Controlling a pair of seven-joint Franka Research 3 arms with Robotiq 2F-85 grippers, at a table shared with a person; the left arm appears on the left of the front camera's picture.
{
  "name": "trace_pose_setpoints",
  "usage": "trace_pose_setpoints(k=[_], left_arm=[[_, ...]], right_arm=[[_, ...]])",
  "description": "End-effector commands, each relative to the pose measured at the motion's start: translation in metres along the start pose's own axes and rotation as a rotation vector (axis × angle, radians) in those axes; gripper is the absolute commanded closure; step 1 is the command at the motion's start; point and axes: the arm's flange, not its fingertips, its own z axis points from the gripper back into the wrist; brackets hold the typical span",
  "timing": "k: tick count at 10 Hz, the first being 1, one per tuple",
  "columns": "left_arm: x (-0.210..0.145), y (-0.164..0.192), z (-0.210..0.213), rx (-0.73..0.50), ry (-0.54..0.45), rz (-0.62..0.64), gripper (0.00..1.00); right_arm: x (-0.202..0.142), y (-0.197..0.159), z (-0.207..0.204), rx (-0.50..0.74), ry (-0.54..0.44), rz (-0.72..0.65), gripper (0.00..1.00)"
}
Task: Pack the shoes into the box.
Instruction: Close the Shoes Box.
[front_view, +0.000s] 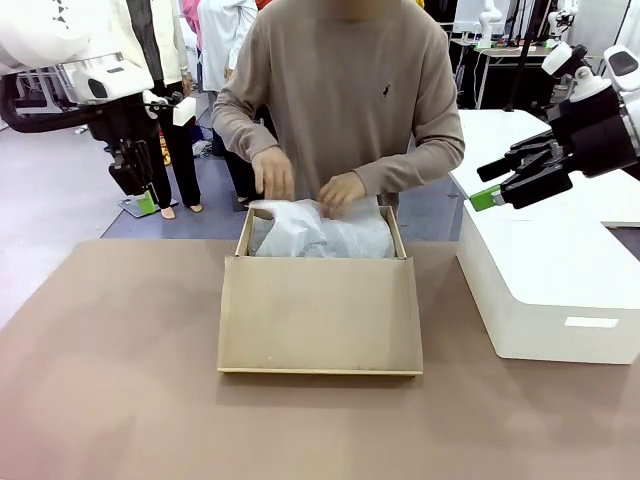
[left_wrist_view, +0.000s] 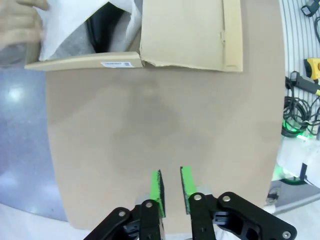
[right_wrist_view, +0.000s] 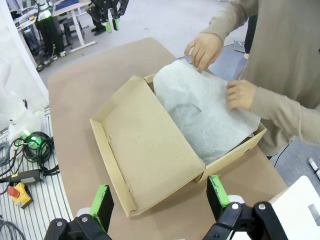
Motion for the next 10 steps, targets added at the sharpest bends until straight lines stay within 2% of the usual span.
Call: trace_pose_setpoints(k=[1, 5, 6, 7, 10], left_arm=[[-0.0048, -0.0058, 0.0043, -0.001, -0.012, -0.030, 1.00], [-0.0034, -0.0144, 0.0078, -0.014, -0.006, -0.036, 1.00], [-0.0028, -0.0126, 0.0078, -0.022, -0.018, 0.058, 1.00], [0.0013, -0.0086, 0.0094, -0.002, 0.001, -0.010, 1.00], [0.0013, -0.0086, 0.0094, -0.002, 0.001, -0.010, 1.00]], right_arm=[[-0.0005, -0.0022, -0.0031, 0.005, -0.028, 0.030, 0.00], [-0.0005, -0.0022, -0.0031, 0.005, -0.028, 0.030, 0.00], [-0.0005, -0.0022, -0.0031, 0.005, -0.028, 0.030, 0.00], [-0.0005, -0.0022, -0.0031, 0.005, -0.028, 0.030, 0.00], [-0.0005, -0.0022, -0.0031, 0.005, -0.028, 0.030, 0.00]])
